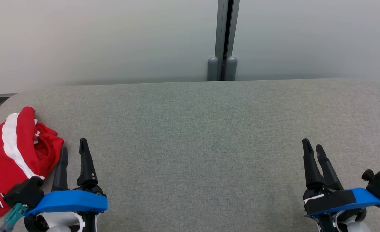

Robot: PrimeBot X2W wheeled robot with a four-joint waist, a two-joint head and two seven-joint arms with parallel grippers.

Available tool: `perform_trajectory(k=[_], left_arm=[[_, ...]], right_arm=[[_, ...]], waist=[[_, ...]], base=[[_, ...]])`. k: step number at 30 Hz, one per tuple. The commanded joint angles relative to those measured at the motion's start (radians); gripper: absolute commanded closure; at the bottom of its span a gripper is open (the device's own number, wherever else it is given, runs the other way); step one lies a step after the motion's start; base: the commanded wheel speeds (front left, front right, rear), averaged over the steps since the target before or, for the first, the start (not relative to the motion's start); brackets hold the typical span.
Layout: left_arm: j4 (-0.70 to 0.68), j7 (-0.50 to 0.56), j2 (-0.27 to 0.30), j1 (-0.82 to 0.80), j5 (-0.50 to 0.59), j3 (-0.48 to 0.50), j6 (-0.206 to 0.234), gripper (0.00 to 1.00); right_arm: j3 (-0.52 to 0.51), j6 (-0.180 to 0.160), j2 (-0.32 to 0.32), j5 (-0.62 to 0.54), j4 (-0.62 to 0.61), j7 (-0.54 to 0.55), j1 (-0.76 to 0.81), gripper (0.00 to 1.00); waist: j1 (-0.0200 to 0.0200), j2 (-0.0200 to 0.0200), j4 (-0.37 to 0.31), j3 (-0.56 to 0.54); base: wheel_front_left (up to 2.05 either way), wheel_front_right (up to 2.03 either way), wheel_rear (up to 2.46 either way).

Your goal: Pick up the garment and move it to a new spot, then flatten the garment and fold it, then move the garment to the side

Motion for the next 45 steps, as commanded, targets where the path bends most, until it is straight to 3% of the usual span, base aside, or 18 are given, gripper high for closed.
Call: perform_trajectory(k=[1, 15, 45], left_arm=[[-0.002, -0.010, 0.009, -0.025, 0.038, -0.004, 0.011, 0.00], [0.041, -0.046, 0.022, -0.038, 0.217, -0.034, 0.066, 0.00], [0.158, -0.109, 0.039, -0.060, 0.436, -0.075, 0.085, 0.00]], right_arm=[[0.002, 0.003, -0.008, -0.033, -0.013, -0.010, -0.020, 0.00], [0.010, 0.003, -0.009, -0.203, -0.015, -0.047, -0.023, 0.00], [0.021, 0.004, -0.011, -0.506, 0.045, -0.109, -0.026, 0.00]], waist=[[0.0000, 0.0000, 0.000, 0.000], [0.0000, 0.0000, 0.001, 0.004], [0.0000, 0.0000, 0.009, -0.006]], base=[[0.00, 0.00, 0.00], [0.00, 0.00, 0.00], [0.00, 0.00, 0.00]])
